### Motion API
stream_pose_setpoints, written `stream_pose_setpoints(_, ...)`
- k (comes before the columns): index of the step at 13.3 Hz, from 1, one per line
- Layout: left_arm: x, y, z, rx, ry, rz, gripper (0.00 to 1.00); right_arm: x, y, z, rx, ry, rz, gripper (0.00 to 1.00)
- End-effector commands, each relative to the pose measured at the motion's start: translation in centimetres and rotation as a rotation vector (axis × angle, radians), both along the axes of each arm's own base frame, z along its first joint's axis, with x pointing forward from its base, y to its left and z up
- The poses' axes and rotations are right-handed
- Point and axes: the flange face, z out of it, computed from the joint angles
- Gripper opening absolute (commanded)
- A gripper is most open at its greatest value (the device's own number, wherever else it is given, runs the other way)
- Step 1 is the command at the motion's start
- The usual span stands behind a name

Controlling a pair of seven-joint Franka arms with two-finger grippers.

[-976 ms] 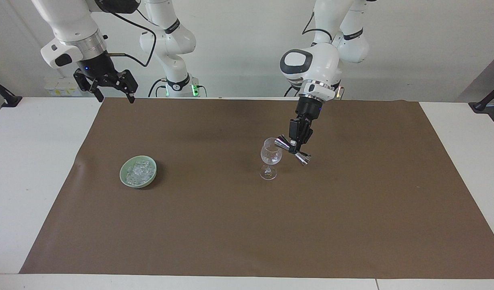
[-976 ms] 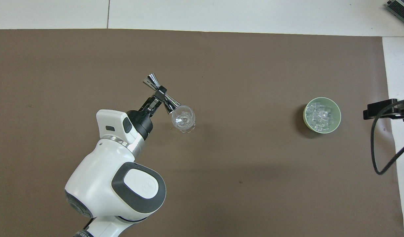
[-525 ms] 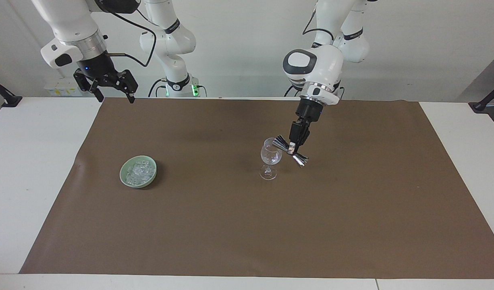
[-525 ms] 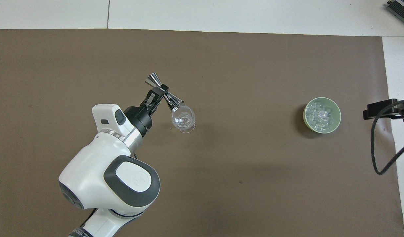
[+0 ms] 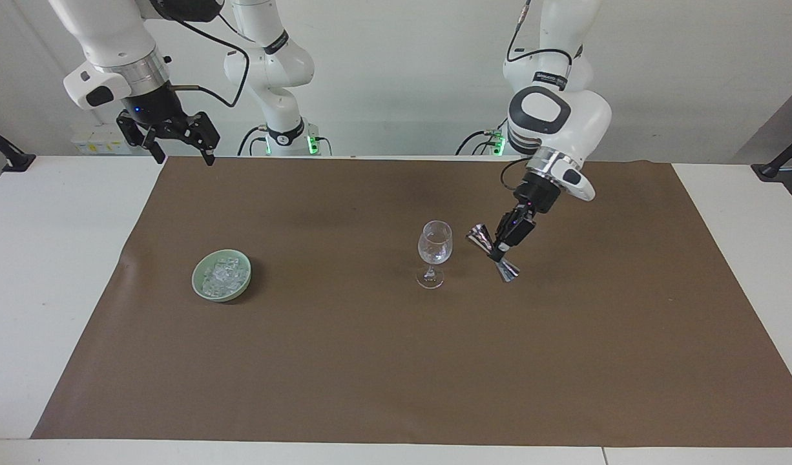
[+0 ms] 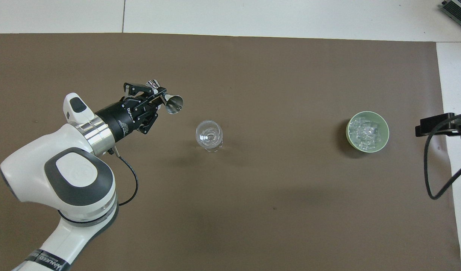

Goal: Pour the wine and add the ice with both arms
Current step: 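Carry the jigger with the left gripper back to its spot, then set down the jigger with the left gripper while the right gripper reaches the bowl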

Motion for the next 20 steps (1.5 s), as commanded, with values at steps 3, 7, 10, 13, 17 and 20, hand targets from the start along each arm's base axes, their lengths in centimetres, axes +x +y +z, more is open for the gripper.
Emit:
stream_pose_setpoints(3, 1.4, 9.2, -1.4, -0.271, 0.224, 0.071, 0.0, -1.5, 0.1, -0.4, 0.022, 0.064, -0.014, 1.0)
stream_pose_setpoints(7, 2.9, 15.8, -4.7, -0.413, 0.378, 0.166, 0.0, -1.2, 0.3, -3.7, 0.022, -0.069, -0.005, 1.0)
stream_pose_setpoints(10, 3.4, 21.3, -8.7, -0.531, 0.498, 0.259, 0.0, -0.5, 0.3, -6.5, 0.017, -0.122, 0.046, 1.0)
stream_pose_setpoints(13, 2.2, 24.6, -12.6, -0.6, 0.578, 0.364, 0.0, 1.0, 0.1, -10.8, 0.003, -0.124, 0.161, 1.0)
stream_pose_setpoints(17, -0.6, 26.3, -16.2, -0.728, 0.626, 0.478, 0.0, 4.8, -0.4, -16.7, -0.026, -0.147, 0.253, 1.0)
stream_pose_setpoints(20, -1.0, 25.6, -17.3, -0.777, 0.632, 0.511, 0.0, 6.1, -0.9, -21.1, -0.04, -0.143, 0.328, 1.0)
